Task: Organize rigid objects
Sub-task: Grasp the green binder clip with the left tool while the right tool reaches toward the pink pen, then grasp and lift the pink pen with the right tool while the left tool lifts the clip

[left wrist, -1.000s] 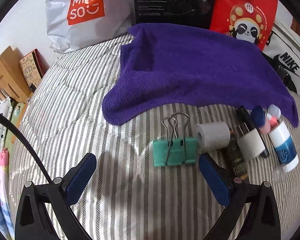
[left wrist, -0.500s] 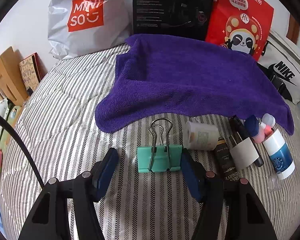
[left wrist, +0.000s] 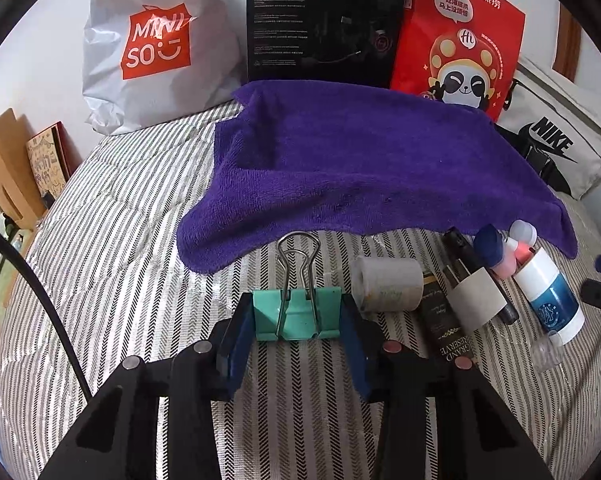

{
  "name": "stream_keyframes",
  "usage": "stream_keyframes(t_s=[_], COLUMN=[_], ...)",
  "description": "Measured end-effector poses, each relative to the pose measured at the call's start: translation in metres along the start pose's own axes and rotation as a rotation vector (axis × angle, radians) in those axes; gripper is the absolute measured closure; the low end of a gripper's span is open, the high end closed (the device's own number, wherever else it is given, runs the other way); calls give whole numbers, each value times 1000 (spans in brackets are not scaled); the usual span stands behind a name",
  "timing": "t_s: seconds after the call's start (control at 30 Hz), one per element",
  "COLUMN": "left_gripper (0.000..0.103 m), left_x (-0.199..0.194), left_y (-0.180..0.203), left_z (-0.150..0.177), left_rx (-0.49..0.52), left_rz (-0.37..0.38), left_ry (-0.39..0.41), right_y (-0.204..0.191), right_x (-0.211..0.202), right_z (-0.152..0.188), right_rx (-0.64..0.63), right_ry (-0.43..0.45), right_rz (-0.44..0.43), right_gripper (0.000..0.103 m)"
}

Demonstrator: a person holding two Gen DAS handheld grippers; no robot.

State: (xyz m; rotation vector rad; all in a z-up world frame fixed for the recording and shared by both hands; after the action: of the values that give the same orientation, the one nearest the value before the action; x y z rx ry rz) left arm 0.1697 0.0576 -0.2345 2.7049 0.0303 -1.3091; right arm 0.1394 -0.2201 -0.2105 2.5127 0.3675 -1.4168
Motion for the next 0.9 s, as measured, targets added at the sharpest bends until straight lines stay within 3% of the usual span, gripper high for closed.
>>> stream_keyframes(t_s=[0.17, 0.27, 0.37, 0.4, 0.5, 0.6, 0.77, 0.9], left_gripper=[64, 64, 63, 63, 63, 63, 63, 63], left_x=[0, 0, 0, 0, 0, 0, 0, 0], left_y=[-1, -1, -1, -1, -1, 0, 0, 0], left_z=[0, 0, 0, 0, 0, 0, 0, 0], left_rx=[-4, -2, -3, -3, -4, -4, -4, -4], left_rz=[3, 2, 3, 3, 3, 4, 4, 4], left_ry=[0, 0, 0, -1, 0, 0, 0, -1], right_y=[-12, -21, -37, -41, -47, -47, -33, -40], right_x=[26, 37, 38, 39, 38, 32, 20, 22], right_z=[-12, -17, -21, -23, -22, -15, 12, 10], right_rx=[-124, -215, -269, -273, -287, -265, -84, -138], right_ry=[0, -6, 23, 32, 38, 9, -47, -37], right_rz=[-79, -77, -127, -137, -151, -155, -214, -160], right_gripper=[36, 46, 62, 76, 87, 90, 90, 88])
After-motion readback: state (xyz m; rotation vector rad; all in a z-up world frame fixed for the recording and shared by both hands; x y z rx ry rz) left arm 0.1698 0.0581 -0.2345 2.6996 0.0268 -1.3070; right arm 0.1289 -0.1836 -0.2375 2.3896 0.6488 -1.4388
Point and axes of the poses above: each gripper's, at about its wrist camera, not at the fingertips, and x roughly the way its jaws point, y to its right, z to its underside, the point moved 10 cm from there along x, roughly the way its jaws point, and after that the axes turned 9 degrees about -x, right-handed, at the moved point
